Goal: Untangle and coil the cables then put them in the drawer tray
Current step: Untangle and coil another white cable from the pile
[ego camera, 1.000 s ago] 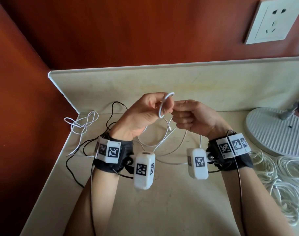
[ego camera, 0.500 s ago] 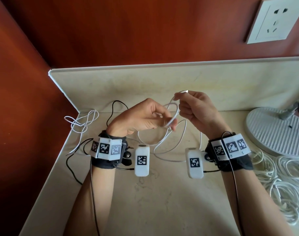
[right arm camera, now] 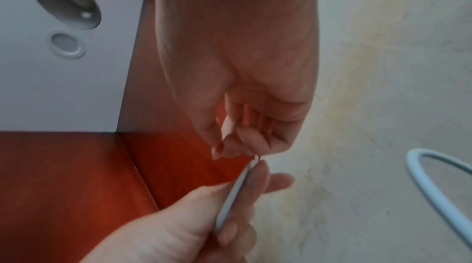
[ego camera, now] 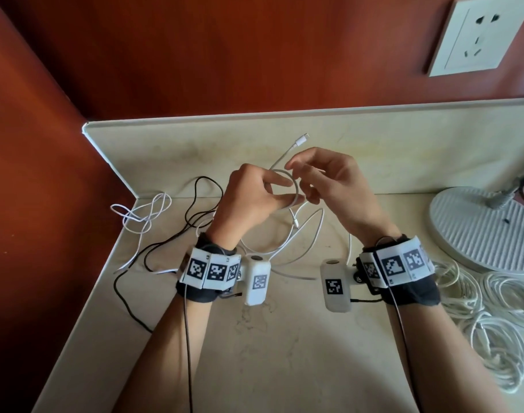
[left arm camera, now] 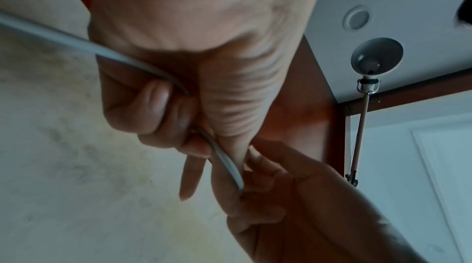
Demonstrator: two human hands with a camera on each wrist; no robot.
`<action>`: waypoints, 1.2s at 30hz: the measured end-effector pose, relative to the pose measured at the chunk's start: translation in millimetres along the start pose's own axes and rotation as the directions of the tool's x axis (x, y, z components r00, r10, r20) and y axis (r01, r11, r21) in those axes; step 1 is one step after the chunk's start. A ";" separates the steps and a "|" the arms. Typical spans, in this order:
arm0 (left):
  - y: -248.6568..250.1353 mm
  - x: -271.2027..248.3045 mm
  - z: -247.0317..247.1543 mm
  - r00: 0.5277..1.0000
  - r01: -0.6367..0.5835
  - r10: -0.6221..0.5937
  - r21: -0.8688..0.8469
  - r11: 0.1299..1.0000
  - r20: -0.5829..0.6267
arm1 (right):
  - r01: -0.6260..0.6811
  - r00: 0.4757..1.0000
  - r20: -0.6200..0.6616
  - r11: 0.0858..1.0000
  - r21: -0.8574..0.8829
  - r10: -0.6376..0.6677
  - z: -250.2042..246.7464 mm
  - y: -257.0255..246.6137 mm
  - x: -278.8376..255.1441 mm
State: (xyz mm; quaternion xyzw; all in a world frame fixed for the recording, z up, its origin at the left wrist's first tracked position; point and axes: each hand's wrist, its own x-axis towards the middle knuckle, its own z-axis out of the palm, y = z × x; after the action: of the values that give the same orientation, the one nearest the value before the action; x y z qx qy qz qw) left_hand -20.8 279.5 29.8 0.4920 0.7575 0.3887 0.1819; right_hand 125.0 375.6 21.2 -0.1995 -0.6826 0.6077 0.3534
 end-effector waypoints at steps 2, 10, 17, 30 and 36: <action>3.1 -1.5 -0.8 0.999 -0.040 0.040 0.004 0.999 -0.004 | -0.077 0.993 -0.090 0.997 0.027 0.079 2.8 4.9 2.8; 0.7 -0.8 -4.7 0.984 -0.056 0.040 0.091 0.994 0.171 | -0.195 0.978 -0.037 0.960 0.202 0.207 -5.2 12.6 5.7; -6.1 2.6 -4.6 1.000 0.018 -0.016 0.106 0.994 -0.020 | -0.170 0.976 0.170 0.960 0.222 0.133 2.2 4.2 0.4; 6.5 -2.7 -6.9 0.983 -0.139 0.159 0.187 0.972 -0.096 | -0.201 0.977 0.047 0.968 -0.147 0.210 -5.2 1.7 -2.6; -0.5 1.4 -8.4 0.991 -0.097 0.117 0.236 0.967 -0.072 | -0.109 0.990 0.065 0.972 -0.207 0.125 -7.2 0.5 -1.0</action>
State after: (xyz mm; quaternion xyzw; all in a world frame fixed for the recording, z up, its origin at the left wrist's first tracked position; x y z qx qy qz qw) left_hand -27.2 277.2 34.8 0.5331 0.7771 0.3273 0.0694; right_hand 130.8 379.9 20.6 -0.2506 -0.7412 0.5620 0.2682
